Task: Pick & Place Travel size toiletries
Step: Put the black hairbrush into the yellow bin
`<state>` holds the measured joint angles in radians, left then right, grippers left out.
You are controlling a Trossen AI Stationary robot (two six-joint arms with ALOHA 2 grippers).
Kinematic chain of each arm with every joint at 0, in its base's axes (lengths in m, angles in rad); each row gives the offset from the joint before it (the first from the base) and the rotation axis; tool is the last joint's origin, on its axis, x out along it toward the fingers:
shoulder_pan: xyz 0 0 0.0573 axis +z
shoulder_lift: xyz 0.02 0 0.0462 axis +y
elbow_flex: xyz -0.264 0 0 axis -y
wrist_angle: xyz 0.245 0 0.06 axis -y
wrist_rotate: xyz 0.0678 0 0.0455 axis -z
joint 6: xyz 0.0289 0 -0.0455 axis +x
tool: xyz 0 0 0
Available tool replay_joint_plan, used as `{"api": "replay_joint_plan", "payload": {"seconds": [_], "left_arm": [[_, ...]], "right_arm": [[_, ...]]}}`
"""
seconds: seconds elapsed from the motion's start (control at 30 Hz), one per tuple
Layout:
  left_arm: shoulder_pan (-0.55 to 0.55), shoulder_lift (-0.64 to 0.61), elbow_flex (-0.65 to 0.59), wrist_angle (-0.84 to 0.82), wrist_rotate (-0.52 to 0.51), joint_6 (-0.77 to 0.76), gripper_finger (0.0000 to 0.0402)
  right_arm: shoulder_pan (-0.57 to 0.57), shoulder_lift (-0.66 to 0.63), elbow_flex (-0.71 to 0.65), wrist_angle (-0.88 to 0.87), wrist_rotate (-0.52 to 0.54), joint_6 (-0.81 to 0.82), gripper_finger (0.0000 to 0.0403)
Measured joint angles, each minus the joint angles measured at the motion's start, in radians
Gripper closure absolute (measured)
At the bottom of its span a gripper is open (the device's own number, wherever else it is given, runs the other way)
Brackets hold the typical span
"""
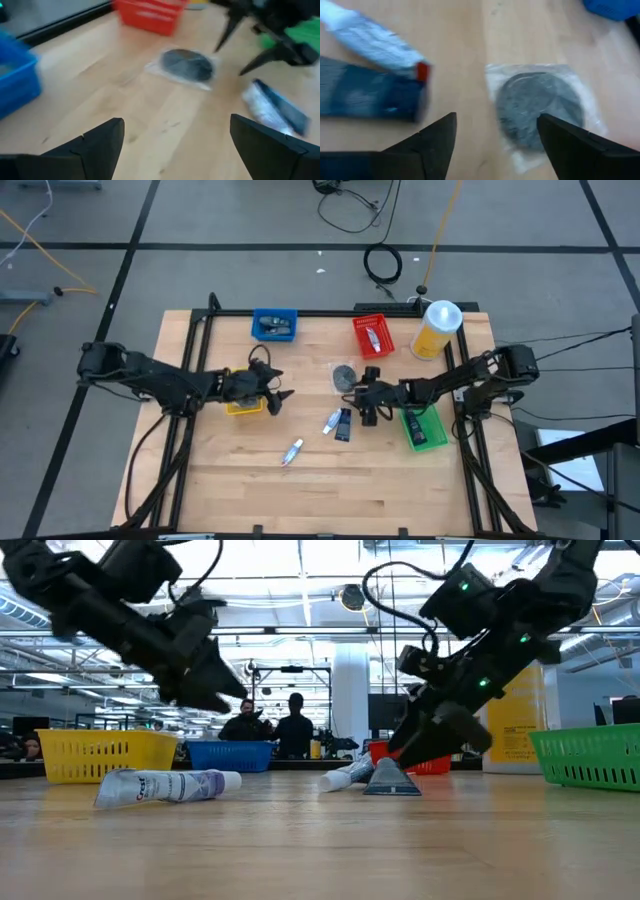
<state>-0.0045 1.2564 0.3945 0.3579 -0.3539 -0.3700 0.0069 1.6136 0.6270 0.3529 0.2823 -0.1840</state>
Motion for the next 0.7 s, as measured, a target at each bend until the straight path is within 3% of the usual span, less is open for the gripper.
{"api": "replay_joint_plan", "payload": {"seconds": [0.13,0.3,0.5,0.7], "left_arm": [[-0.001,0.045,-0.025,0.05,-0.06,-0.021,0.0042],[0.016,0.115,-0.026,0.162,0.032,0.04,0.0041],[0.014,0.239,-0.025,0.337,0.038,0.049,0.0039],[0.009,0.333,0.016,0.405,0.107,0.129,0.0067]], "right_arm": [[-0.065,0.044,-0.001,0.045,-0.047,-0.06,0.0172],[-0.152,0.111,0.0,0.113,-0.18,-0.071,0.0219],[-0.197,0.191,0.003,0.184,-0.176,-0.074,0.028],[-0.172,0.201,0.003,0.189,-0.167,-0.074,0.0377]]}}
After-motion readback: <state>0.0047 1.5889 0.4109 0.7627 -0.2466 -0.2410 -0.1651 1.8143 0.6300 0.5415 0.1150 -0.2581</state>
